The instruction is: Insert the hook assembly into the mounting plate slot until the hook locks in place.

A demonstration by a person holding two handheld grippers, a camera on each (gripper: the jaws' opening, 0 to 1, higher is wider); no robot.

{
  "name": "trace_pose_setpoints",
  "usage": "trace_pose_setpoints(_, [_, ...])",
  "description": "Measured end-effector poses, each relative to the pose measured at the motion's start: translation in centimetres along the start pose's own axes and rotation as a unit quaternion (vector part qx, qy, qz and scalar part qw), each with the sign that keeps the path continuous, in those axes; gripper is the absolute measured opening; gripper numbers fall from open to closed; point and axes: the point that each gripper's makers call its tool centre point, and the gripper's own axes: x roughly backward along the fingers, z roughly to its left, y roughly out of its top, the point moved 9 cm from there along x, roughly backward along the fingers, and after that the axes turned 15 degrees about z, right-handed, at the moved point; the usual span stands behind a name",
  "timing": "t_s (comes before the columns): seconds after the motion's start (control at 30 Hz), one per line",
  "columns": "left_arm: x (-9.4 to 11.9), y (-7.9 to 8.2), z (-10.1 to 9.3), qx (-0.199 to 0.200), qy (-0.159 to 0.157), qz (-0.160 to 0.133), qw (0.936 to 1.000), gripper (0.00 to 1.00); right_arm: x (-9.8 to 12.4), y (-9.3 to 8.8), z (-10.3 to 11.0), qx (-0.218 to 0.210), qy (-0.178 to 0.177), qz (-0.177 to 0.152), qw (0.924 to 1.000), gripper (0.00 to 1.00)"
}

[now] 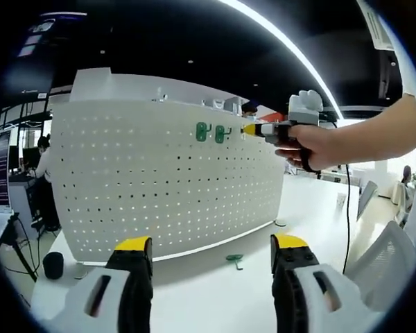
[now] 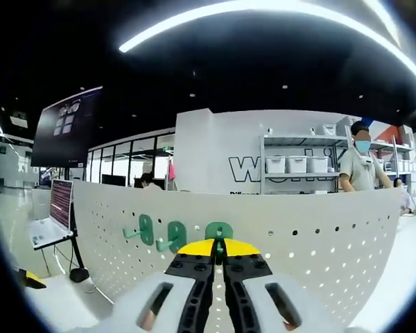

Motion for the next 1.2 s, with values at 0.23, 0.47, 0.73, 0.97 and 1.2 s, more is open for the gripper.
trace_pose_setpoints(0.23, [0.1,-0.2,0.3,0.002,0.003,0.006,1.0000,0.71,-0.7,0.2,0.1,0.005,-0.006,-0.005,1.0000,0.02])
trace_pose_setpoints(0.47, [0.0,-0.1,0.6,0.001,0.006,0.008,1.0000,0.70,-1.1,0.0,0.1,0.002,-0.006,-0.001,1.0000,0.02])
trace_pose_setpoints(0.73, [0.0,-0.2,0.9,0.003,0.009,0.012,0.9999,0.69,-1.6,-0.2,0.2,0.000,-0.006,0.003,1.0000,0.02])
trace_pose_setpoints(0.97, [-0.2,-0.1,1.1,0.009,0.010,0.011,0.9998,0.69,-1.7,-0.3,0.3,0.005,-0.019,0.008,0.9998,0.02])
trace_pose_setpoints(1.2, [-0.2,-0.3,1.0,0.010,0.010,0.014,0.9998,0.69,-1.9,-0.3,0.8,0.041,-0.051,0.007,0.9978,0.02])
